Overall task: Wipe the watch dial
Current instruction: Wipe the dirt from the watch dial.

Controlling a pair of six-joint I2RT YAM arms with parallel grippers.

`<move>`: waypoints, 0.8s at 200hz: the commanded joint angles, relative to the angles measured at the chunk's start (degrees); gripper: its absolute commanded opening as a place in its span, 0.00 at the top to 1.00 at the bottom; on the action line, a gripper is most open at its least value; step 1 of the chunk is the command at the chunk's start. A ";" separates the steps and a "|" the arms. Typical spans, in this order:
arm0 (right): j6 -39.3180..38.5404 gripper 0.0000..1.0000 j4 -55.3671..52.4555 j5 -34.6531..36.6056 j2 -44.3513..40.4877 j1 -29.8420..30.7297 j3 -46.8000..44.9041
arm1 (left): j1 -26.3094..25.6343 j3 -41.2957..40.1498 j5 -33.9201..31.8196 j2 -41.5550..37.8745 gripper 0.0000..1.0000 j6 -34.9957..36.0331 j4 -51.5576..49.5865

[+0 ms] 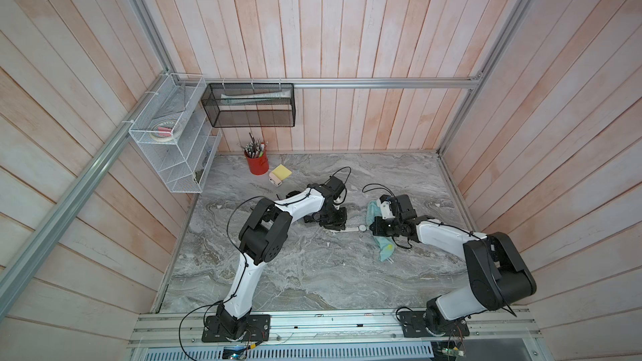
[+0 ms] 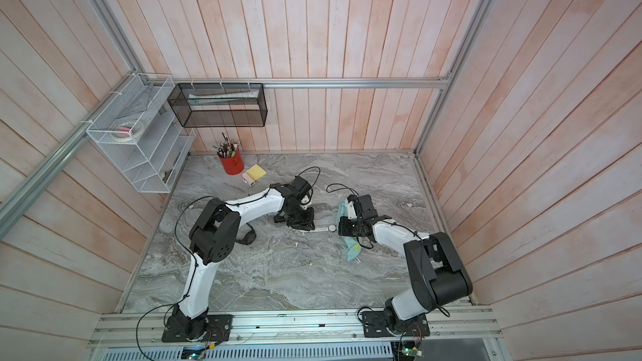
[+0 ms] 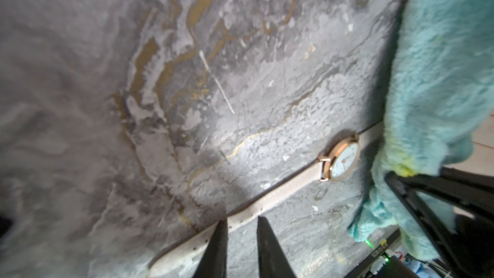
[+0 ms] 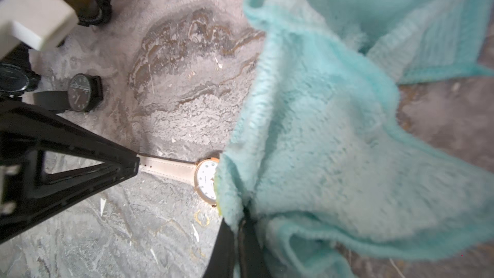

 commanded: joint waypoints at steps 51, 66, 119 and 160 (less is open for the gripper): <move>-1.80 1.00 0.27 -2.99 6.01 5.04 6.51 | -0.42 -2.37 -1.74 4.17 0.77 -0.01 -4.18; -1.70 1.00 1.10 -3.52 8.25 5.08 6.51 | -0.41 -2.36 -1.73 4.17 0.77 -0.10 -4.21; -1.16 1.00 2.27 -1.56 9.56 4.16 3.26 | -0.39 -2.44 -1.67 4.26 0.77 -0.18 -4.16; -0.16 1.00 4.80 -1.18 8.97 0.08 -0.39 | -0.37 -2.54 -1.58 4.31 0.78 -0.18 -4.11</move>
